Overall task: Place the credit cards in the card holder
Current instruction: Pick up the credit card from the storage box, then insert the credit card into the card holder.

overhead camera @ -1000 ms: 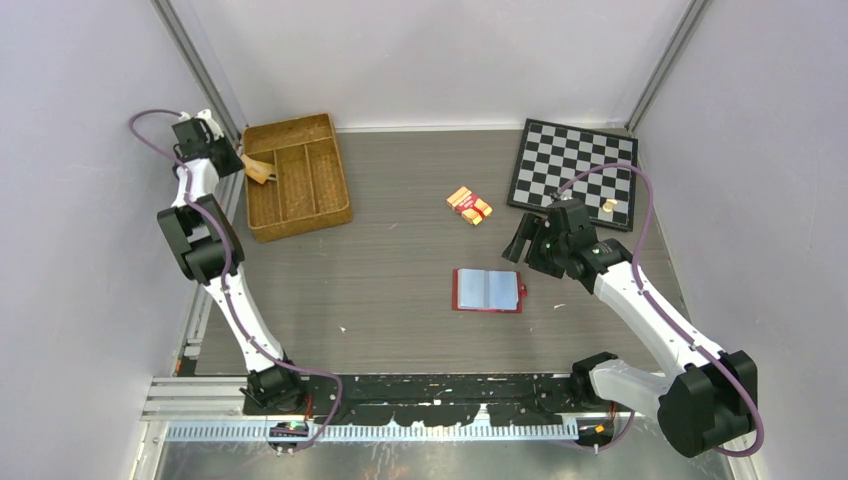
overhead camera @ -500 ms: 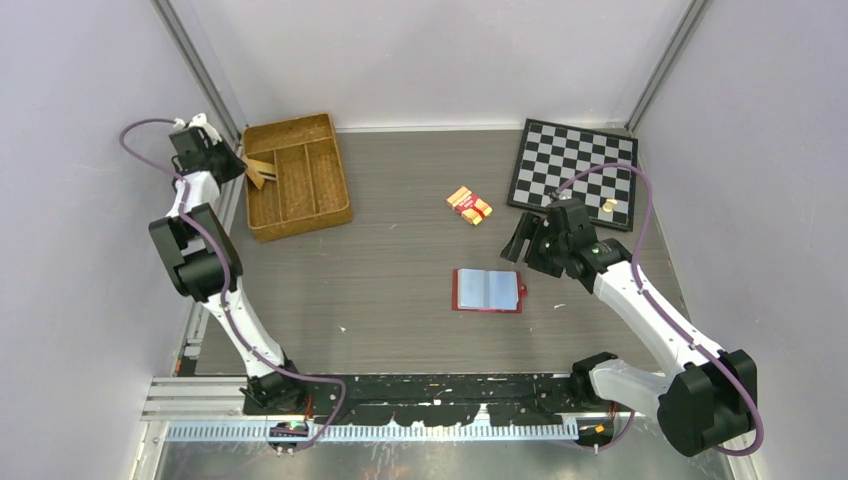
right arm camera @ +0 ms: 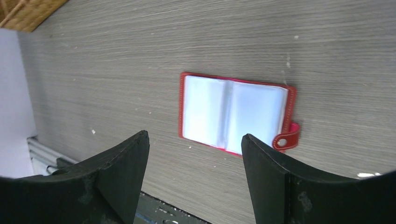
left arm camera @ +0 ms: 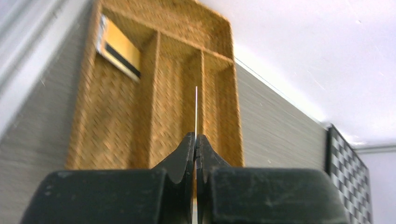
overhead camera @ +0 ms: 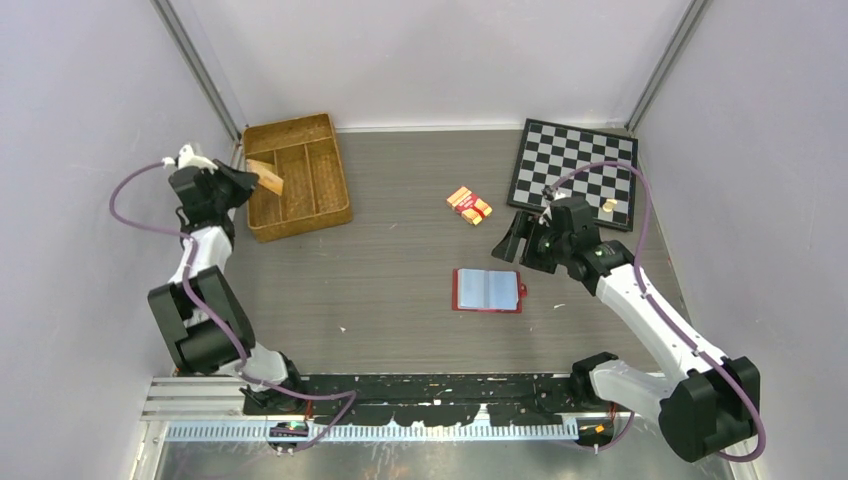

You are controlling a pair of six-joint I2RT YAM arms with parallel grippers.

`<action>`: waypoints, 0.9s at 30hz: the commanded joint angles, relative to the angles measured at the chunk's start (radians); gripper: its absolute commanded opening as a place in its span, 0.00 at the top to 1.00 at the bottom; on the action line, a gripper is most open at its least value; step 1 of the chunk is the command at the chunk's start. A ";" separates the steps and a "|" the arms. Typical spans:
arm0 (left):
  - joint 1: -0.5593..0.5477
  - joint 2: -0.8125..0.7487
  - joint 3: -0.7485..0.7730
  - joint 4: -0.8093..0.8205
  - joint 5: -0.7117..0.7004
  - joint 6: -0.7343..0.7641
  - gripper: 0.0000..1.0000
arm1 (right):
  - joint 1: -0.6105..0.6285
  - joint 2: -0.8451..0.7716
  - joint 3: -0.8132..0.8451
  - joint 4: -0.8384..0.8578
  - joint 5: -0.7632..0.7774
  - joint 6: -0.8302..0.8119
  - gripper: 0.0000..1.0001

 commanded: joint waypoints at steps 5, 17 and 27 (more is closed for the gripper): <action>-0.137 -0.257 -0.208 0.002 0.147 -0.188 1.00 | 0.000 0.019 0.030 0.134 -0.373 -0.051 0.23; -0.750 -0.235 -0.221 0.036 0.281 -0.207 1.00 | 0.038 0.067 0.050 0.215 -0.472 0.033 0.29; -0.870 -0.088 -0.226 0.476 0.565 -0.427 1.00 | 0.061 0.059 0.058 0.218 -0.559 0.050 0.30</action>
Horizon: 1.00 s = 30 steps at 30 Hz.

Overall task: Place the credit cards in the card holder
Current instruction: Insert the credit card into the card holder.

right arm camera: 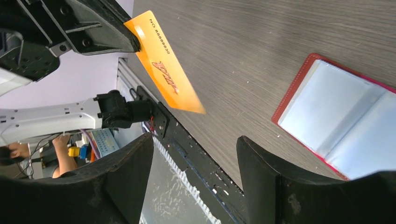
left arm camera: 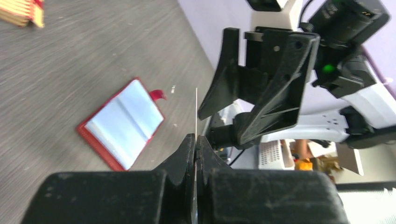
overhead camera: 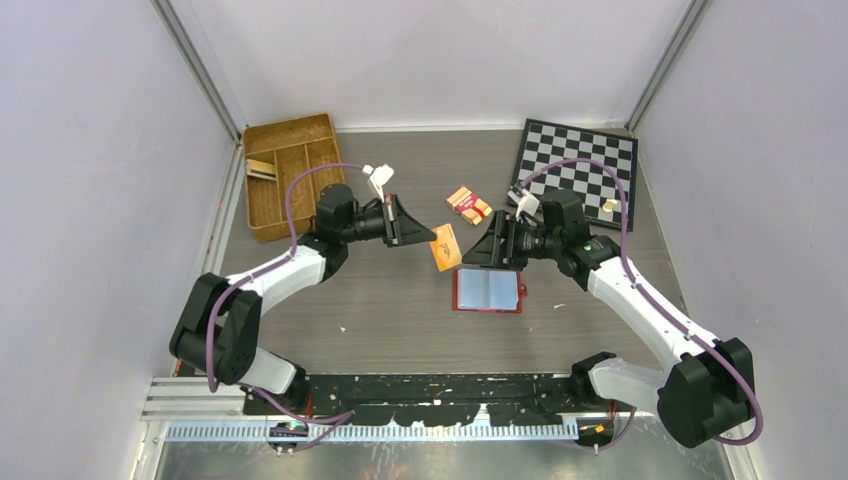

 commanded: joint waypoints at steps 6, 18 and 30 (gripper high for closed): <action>-0.041 0.041 0.012 0.296 0.155 -0.132 1.00 | 0.034 -0.010 0.051 0.037 -0.096 0.008 0.37; -0.083 0.058 0.029 0.220 0.183 -0.082 1.00 | 0.040 0.012 0.040 0.141 -0.102 0.067 0.61; -0.170 0.027 0.123 -0.432 -0.219 0.304 0.43 | -0.007 -0.003 -0.007 -0.043 0.154 0.013 1.00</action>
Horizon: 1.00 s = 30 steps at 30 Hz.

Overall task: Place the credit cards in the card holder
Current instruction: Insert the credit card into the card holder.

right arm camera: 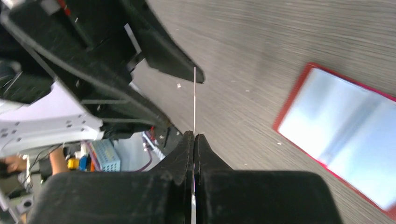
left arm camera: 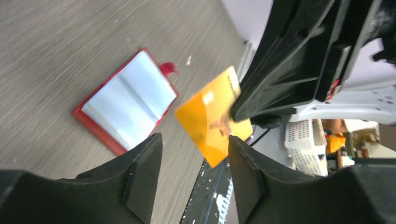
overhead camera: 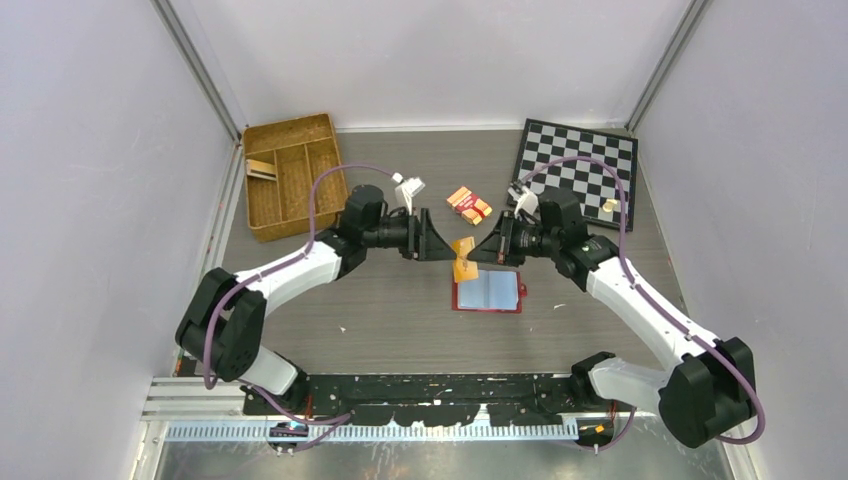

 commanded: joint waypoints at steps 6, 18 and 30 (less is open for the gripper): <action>-0.090 0.037 0.014 -0.267 -0.335 0.079 0.39 | -0.150 0.071 -0.094 -0.123 0.090 -0.081 0.99; -0.194 0.224 0.110 -0.316 -0.439 0.035 0.38 | -0.192 0.204 -0.140 -0.161 0.097 -0.152 1.00; -0.203 0.297 0.164 -0.358 -0.473 0.065 0.42 | -0.192 0.241 -0.137 -0.157 0.112 -0.168 1.00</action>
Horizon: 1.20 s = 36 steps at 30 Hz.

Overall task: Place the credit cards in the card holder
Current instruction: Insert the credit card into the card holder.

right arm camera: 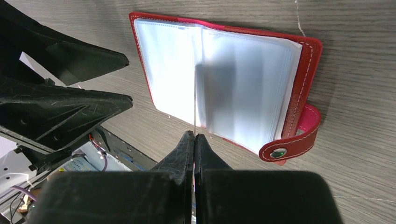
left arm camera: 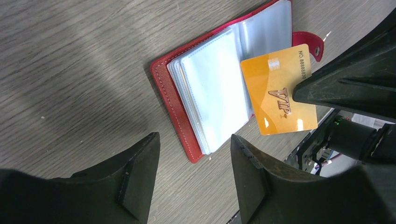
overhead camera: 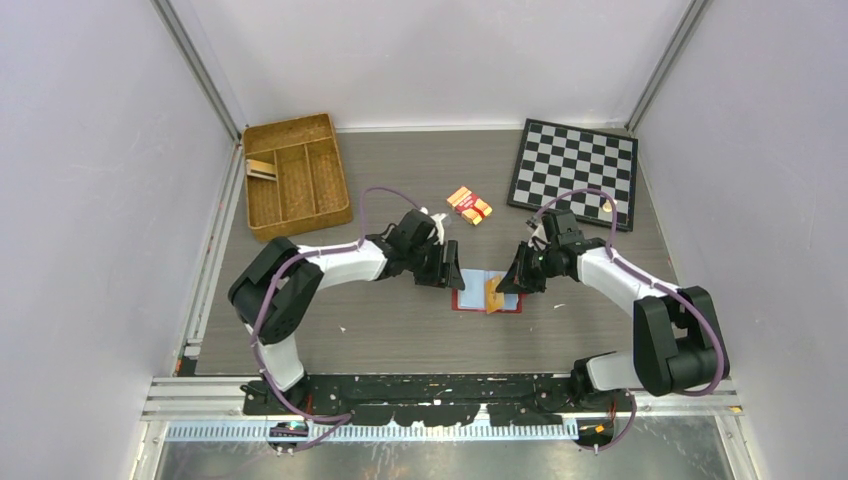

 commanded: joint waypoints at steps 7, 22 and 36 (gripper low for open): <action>-0.008 0.044 0.059 -0.029 -0.035 0.030 0.42 | -0.004 0.020 -0.003 0.037 -0.014 -0.018 0.99; -0.012 0.109 0.101 -0.072 -0.081 0.075 0.49 | -0.005 0.047 -0.018 0.093 -0.049 -0.016 1.00; -0.016 0.193 0.172 -0.119 -0.133 0.134 0.70 | -0.004 0.035 -0.023 0.091 -0.036 -0.017 0.99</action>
